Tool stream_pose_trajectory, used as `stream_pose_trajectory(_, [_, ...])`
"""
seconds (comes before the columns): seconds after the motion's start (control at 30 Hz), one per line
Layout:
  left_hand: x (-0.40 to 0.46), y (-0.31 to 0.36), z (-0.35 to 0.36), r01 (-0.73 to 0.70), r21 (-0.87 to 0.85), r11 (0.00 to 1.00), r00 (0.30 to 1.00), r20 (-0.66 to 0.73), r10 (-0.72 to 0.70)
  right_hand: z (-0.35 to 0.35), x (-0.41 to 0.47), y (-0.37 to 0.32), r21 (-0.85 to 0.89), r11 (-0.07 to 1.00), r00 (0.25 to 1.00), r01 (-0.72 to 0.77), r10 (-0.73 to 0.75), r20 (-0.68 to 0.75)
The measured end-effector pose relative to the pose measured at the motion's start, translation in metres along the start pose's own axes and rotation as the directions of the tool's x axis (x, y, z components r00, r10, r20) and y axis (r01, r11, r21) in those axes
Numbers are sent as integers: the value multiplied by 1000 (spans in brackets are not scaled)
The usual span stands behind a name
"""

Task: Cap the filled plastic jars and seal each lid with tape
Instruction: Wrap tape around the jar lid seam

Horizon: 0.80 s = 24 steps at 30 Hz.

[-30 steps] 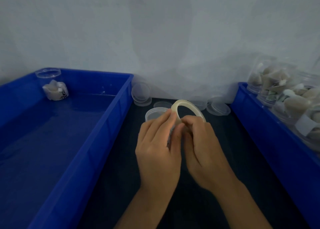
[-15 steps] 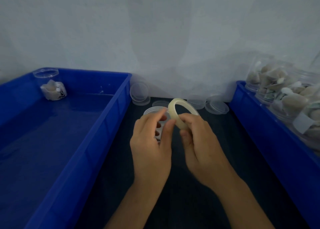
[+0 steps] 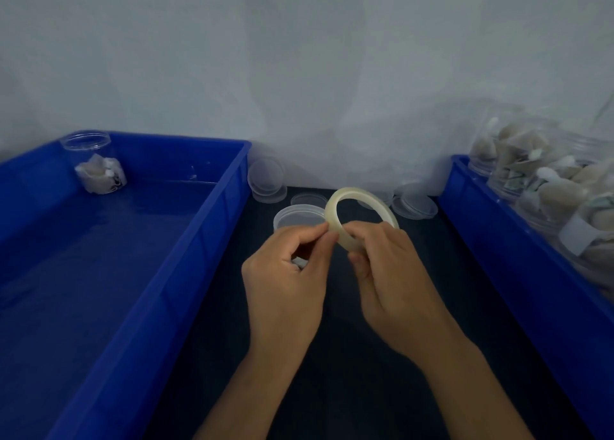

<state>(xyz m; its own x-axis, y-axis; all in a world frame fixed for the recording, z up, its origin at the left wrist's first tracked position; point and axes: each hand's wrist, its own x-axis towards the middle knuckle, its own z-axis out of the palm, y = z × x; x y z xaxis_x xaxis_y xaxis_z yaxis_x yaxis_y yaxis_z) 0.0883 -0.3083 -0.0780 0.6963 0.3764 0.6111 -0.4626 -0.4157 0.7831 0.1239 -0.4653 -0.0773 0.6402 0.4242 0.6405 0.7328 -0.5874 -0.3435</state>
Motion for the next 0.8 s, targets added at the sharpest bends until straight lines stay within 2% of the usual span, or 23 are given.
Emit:
stream_pose_trajectory(0.2, [8, -3, -6, 94, -59, 994, 991, 100, -88, -3, -1, 0, -17, 1000, 999, -19, 20, 31])
stream_pose_trajectory(0.37, [7, -1, -4, 64, -39, 997, 992, 113, -59, -2, 0, -3, -4, 999, 999, -34, 34, 23])
stream_pose_trajectory(0.57, [6, -2, -2, 53, -19, 998, 985, 165, -49, 0, 1, -5, -53, 998, 997, -28, 24, -74])
stream_pose_trajectory(0.8, [6, -2, -3, 68, -69, 995, 986, 158, -56, 1, 1, -6, -45, 999, 998, 6, -9, -67])
